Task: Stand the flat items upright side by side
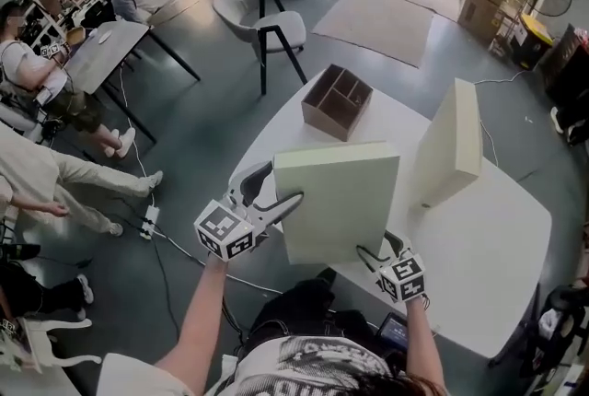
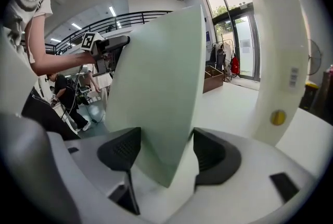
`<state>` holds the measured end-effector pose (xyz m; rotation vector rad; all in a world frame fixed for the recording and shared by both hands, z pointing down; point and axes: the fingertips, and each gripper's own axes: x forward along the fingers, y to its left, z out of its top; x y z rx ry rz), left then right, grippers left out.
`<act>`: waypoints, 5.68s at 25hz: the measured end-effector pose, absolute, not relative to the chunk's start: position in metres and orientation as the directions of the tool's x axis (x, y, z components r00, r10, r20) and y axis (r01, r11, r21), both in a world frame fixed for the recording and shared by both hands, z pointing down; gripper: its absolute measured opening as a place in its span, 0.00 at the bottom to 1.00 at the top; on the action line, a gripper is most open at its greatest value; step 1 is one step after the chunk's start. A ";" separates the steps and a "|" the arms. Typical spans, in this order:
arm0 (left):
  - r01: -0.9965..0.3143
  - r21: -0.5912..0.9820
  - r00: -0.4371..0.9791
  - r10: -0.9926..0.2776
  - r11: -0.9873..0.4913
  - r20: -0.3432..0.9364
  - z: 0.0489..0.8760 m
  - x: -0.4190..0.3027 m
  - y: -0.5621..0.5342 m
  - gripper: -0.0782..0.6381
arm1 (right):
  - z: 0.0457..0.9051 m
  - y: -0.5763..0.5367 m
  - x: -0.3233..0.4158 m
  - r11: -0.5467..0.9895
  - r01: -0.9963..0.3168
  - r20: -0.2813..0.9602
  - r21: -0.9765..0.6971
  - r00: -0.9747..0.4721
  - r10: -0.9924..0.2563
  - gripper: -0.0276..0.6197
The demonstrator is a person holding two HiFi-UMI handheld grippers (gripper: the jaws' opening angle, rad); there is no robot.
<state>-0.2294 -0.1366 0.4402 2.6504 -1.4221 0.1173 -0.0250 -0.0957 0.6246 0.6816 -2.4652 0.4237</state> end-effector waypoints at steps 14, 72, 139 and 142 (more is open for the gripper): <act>-0.771 -0.109 0.621 -0.778 -0.628 0.090 0.407 -0.121 -0.074 0.59 | 0.622 -0.070 0.062 0.750 -0.661 0.592 -0.008 -0.608 -0.529 0.51; -0.494 0.010 0.869 -0.493 -0.869 0.045 0.422 0.140 -0.119 0.37 | 0.533 0.017 0.297 0.477 -0.878 0.356 -0.028 -0.454 -0.816 0.65; -0.485 0.023 0.827 -0.450 -0.874 0.338 0.511 0.026 -0.192 0.37 | 0.527 -0.208 0.221 -0.093 -0.991 0.313 0.100 0.120 -0.942 0.45; -0.470 0.025 0.833 -0.434 -0.882 0.343 0.513 0.027 -0.200 0.37 | 0.526 -0.216 0.217 -0.063 -0.993 0.314 0.101 0.092 -0.945 0.45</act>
